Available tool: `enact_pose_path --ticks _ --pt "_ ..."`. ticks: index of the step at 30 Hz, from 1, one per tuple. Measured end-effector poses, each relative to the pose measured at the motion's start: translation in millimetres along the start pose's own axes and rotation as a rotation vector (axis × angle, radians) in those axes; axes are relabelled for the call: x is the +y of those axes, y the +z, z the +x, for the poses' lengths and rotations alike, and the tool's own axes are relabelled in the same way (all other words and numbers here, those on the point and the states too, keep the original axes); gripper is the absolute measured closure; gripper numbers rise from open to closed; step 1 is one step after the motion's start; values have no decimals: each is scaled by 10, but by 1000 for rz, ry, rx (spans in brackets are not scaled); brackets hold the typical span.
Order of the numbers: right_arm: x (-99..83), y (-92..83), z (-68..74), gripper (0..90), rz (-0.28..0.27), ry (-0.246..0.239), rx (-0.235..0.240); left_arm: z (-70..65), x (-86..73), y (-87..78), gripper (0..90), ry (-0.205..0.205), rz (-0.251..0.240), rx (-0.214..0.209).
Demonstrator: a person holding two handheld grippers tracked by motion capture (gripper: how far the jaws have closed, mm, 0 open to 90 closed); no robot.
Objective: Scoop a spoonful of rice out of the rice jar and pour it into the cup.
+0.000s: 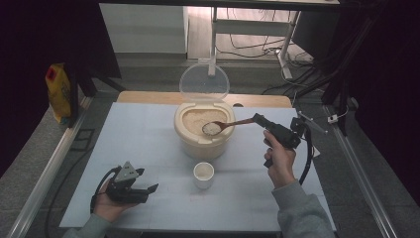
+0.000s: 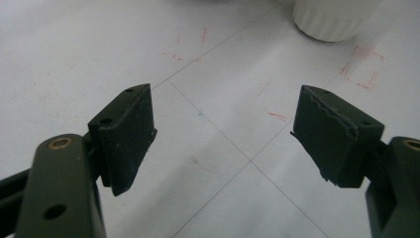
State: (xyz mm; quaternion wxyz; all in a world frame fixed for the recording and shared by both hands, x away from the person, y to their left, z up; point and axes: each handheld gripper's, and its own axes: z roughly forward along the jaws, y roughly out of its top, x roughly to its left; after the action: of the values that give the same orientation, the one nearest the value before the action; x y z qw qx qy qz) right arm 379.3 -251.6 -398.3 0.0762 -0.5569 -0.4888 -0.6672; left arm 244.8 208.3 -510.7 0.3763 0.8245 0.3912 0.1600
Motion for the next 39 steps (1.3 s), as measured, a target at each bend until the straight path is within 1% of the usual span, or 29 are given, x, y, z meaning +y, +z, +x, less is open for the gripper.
enact_pose_path --ticks 3,8,13,21,30,39 --pt "-11 -33 15 832 14 -1 11 4 1 0 235 0 1 0" --pt "-48 -72 29 832 30 11 29 7 0 3 235 -2 1 1" --pt "-98 -108 12 832 45 24 44 8 0 1 235 -3 1 2" --pt "-167 -146 7 832 75 14 63 9 -1 5 234 -4 5 2" --pt "-265 -164 -58 832 102 26 67 11 -2 5 234 -5 6 4" --pt "-331 -186 -128 832 128 21 56 11 -4 9 233 -4 8 4"
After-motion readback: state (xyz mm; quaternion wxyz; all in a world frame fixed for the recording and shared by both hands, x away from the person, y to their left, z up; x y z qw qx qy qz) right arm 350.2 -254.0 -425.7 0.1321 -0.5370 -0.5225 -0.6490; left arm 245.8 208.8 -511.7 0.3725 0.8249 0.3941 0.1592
